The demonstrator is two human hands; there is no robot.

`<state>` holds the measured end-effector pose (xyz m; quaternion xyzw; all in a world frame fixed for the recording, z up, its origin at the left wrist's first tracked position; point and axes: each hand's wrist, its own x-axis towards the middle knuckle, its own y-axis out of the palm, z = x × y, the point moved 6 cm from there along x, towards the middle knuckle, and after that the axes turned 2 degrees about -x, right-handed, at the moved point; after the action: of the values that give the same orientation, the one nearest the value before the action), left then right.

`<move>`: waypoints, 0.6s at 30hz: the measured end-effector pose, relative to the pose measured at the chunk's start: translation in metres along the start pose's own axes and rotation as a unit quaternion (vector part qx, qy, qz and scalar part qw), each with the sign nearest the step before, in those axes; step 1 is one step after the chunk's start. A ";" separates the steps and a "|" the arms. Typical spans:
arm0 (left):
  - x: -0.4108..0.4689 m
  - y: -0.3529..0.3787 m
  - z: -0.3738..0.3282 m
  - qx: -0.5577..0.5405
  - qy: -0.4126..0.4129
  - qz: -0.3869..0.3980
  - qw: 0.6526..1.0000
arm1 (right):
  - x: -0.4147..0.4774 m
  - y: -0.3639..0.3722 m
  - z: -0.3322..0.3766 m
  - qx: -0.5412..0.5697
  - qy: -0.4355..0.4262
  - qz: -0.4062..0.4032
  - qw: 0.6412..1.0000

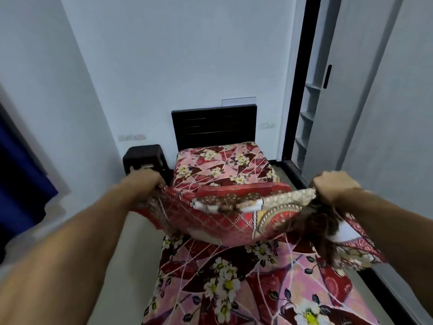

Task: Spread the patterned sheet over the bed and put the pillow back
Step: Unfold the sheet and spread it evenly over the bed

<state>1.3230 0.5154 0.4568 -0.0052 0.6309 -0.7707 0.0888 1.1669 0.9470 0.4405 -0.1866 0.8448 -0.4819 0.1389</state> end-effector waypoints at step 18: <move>-0.031 0.338 -0.069 -0.013 0.078 0.258 0.963 | -0.066 0.231 0.107 0.029 -0.045 0.220 0.974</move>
<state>1.3897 0.5229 0.1172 0.2166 0.6259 -0.7113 0.2353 1.2280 1.0029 0.1913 -0.0134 0.8436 -0.4549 0.2850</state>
